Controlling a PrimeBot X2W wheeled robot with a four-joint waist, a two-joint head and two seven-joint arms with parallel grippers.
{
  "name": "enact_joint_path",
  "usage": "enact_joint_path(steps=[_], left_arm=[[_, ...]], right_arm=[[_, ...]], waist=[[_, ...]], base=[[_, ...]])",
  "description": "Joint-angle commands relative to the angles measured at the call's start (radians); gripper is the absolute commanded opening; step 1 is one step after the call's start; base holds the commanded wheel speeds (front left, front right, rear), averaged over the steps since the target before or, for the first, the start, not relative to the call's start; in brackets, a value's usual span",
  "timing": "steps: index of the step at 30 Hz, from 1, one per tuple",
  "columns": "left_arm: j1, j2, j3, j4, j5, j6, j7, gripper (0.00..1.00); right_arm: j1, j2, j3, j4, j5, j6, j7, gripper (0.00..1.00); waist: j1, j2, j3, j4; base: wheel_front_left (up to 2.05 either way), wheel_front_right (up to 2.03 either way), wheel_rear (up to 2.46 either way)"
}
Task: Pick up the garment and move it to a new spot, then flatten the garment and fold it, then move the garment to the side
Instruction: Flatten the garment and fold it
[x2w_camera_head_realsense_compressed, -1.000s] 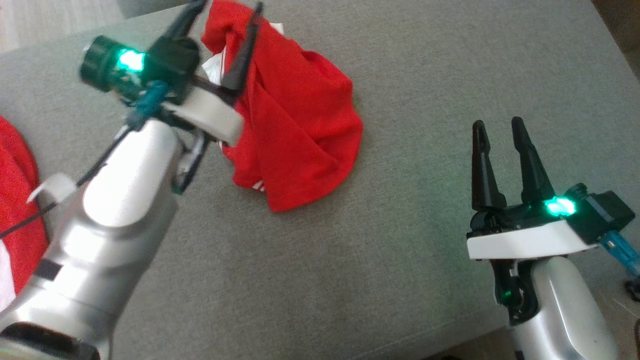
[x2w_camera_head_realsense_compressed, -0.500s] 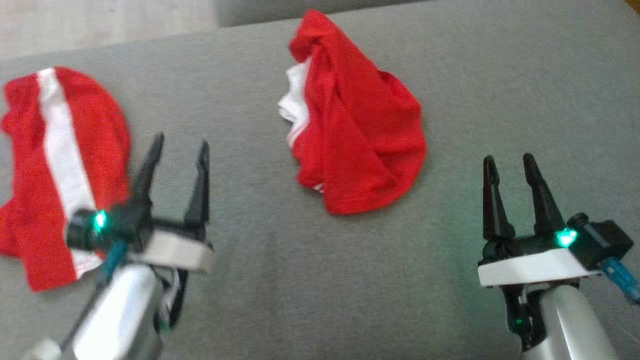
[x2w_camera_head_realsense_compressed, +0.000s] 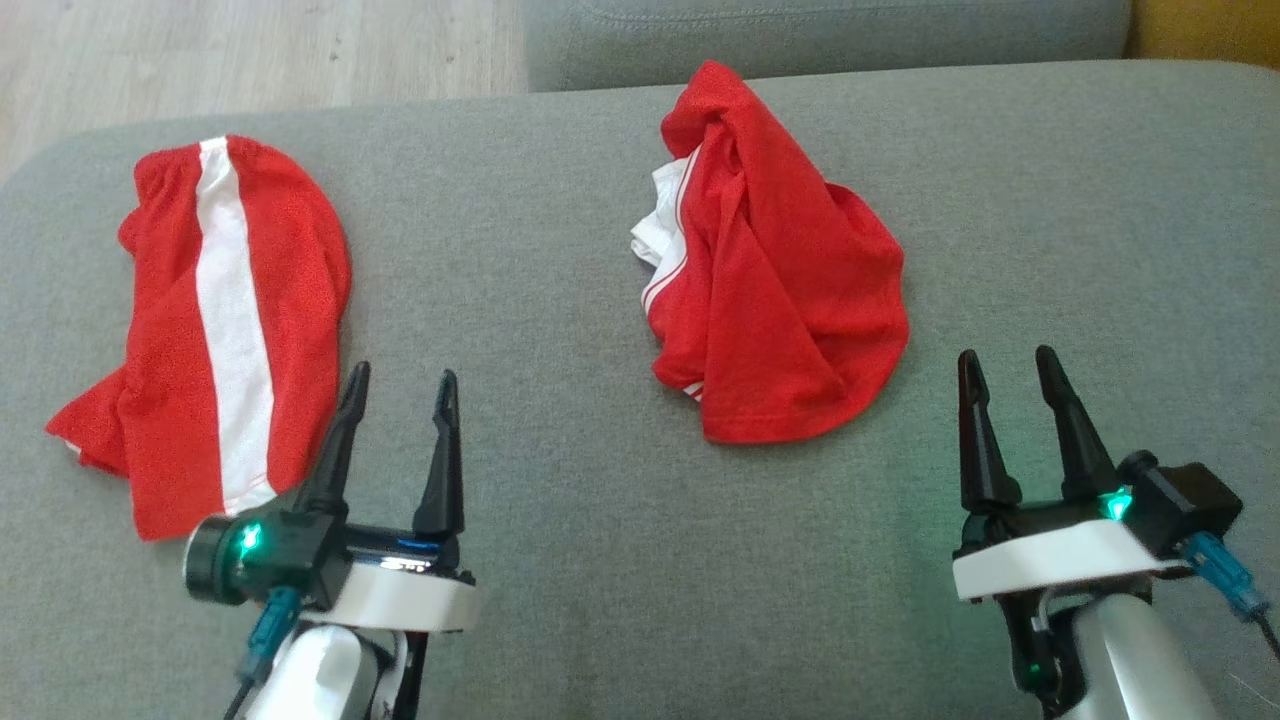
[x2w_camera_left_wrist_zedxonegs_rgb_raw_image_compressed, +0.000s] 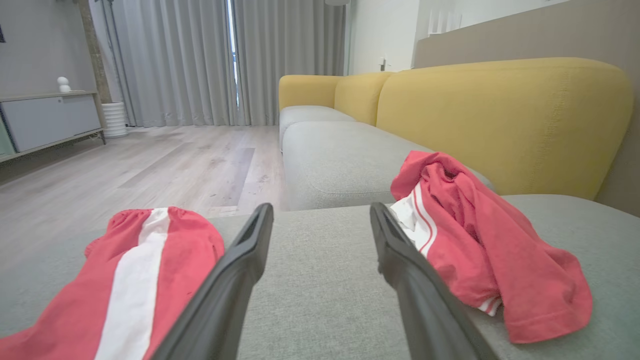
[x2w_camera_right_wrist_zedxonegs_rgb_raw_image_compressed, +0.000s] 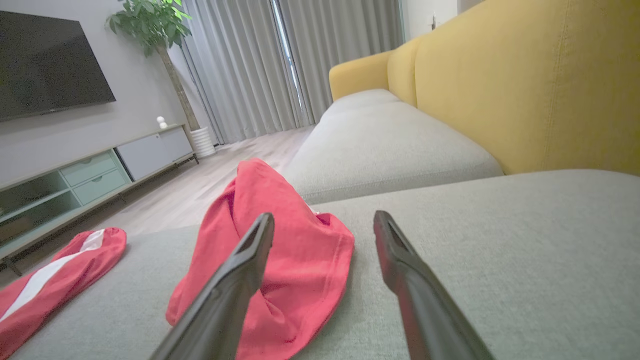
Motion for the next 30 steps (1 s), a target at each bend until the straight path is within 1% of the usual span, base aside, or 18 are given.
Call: enact_joint_path(steps=[1,6,10,16,17,24,25,26,27,29,30], left_arm=[[-0.031,-0.001,0.048,-0.034,0.017,-0.012,-0.009,1.0],[-0.057,-0.026,0.055,-0.018,0.047,-0.045,-0.009,1.0],[-0.07,-0.049,0.061,-0.003,0.067,-0.063,-0.009,1.0],[-0.082,-0.077,0.07,0.015,0.094,-0.086,-0.009,1.0],[-0.082,-0.077,0.07,0.015,0.094,-0.086,-0.009,1.0],[-0.095,-0.1,0.086,0.026,0.119,-0.105,-0.009,1.0],[-0.095,-0.103,0.089,0.027,0.122,-0.107,-0.009,1.0],[-0.095,-0.105,0.093,0.027,0.124,-0.108,-0.009,1.0],[-0.094,-0.107,0.098,0.027,0.126,-0.11,-0.009,1.0],[-0.09,-0.11,0.109,0.028,0.13,-0.11,-0.009,1.0],[-0.088,-0.112,0.115,0.029,0.132,-0.11,-0.009,1.0]], right_arm=[[-0.039,-0.005,0.018,-0.003,0.001,-0.001,-0.006,1.0],[-0.093,-0.005,0.015,0.102,0.021,-0.001,-0.006,1.0],[-0.143,-0.005,0.023,0.203,0.036,-0.001,-0.006,1.0],[-0.231,-0.005,0.053,0.378,0.063,-0.001,-0.006,1.0],[-0.231,-0.005,0.053,0.378,0.063,-0.001,-0.006,1.0],[-0.351,-0.005,0.096,0.596,0.118,-0.001,-0.003,1.0],[-0.365,-0.005,0.11,0.62,0.125,-0.001,-0.003,0.9],[-0.38,-0.005,0.128,0.637,0.128,-0.001,-0.003,0.15],[-0.393,-0.005,0.139,0.644,0.129,-0.001,-0.004,0.0],[-0.417,-0.005,0.139,0.637,0.124,-0.001,-0.005,0.0],[-0.426,-0.005,0.122,0.617,0.107,-0.001,-0.006,0.0]], waist=[[0.0002,-0.0001,0.01,0.006],[0.0002,-0.0001,0.037,0.026],[0.0002,-0.0001,0.058,0.048],[0.0002,-0.0001,0.09,0.082],[0.0002,-0.0001,0.09,0.082],[0.0002,-0.0001,0.117,0.113],[0.0002,-0.0001,0.118,0.114],[0.0002,-0.0001,0.119,0.115],[0.0002,-0.0001,0.12,0.113],[0.0002,-0.0001,0.116,0.103],[0.0002,-0.0001,0.113,0.095]], base=[[0.0,0.0,0.0],[0.0,0.0,0.0],[0.0,0.0,0.0],[0.0,0.0,0.0],[0.0,0.0,0.0],[0.0,0.0,0.0],[0.0,0.0,0.0],[0.0,0.0,0.0],[0.0,0.0,0.0],[0.0,0.0,0.0],[0.0,0.0,0.0]])
